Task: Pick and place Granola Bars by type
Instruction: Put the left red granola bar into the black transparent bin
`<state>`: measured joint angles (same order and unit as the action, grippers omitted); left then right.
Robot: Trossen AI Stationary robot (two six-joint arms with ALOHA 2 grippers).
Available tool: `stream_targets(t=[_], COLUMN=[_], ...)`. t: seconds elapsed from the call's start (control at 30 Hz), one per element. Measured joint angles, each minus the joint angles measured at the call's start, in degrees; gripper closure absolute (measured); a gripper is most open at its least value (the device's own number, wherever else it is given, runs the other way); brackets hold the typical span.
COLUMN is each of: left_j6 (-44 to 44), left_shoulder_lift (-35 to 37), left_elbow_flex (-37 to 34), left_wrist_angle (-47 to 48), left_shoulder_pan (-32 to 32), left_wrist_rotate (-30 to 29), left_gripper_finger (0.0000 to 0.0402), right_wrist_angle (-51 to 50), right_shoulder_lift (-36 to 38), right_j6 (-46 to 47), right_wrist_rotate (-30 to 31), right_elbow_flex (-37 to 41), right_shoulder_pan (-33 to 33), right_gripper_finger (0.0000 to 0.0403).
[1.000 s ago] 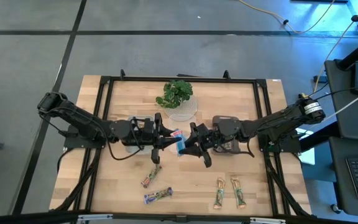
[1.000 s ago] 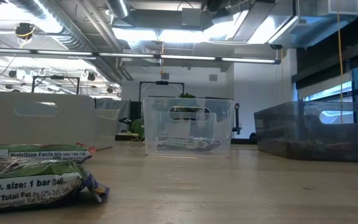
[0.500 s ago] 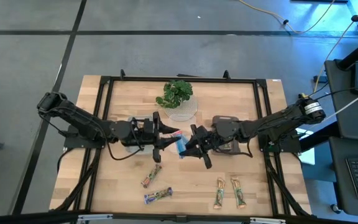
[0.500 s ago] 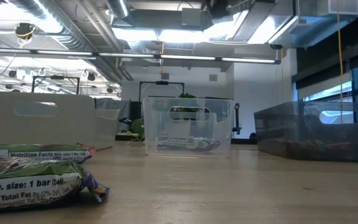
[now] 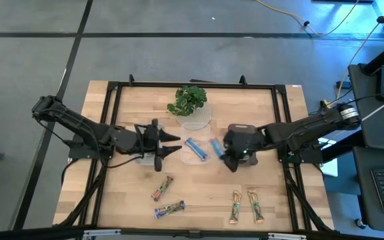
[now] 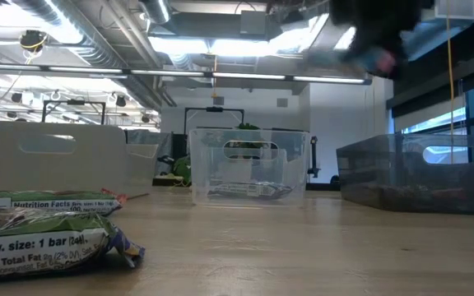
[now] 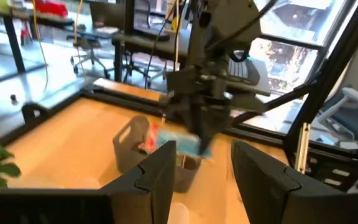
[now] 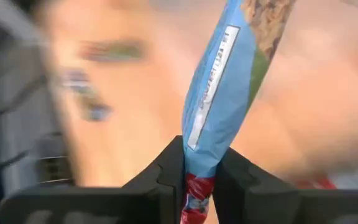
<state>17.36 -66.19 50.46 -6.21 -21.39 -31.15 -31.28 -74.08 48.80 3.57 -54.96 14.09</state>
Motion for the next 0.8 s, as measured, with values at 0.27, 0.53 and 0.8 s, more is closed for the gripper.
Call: stream_targets(t=[0.27,0.53,0.8], left_j6=[0.99,3.19,6.06], left_shoulder_lift=[-2.73,-6.34,-7.85], left_elbow_flex=[0.0,-0.02,-0.04], left_wrist_angle=[0.38,0.23,0.31], left_shoulder_pan=[0.0,0.07,0.04], left_wrist_rotate=[-0.59,-1.25,-0.77], left_gripper_finger=[0.0252,0.0256,0.0252], right_wrist_angle=[-23.23,-23.7,-24.56], right_shoulder_lift=[0.13,-5.16,-11.58], right_j6=[19.82,22.98,24.65], right_wrist_rotate=[10.63,11.8,11.85], right_elbow_flex=[0.0,0.0,0.0], right_shoulder_pan=[-0.04,-0.17,-0.26], right_gripper_finger=[0.0332,0.0337,0.0334])
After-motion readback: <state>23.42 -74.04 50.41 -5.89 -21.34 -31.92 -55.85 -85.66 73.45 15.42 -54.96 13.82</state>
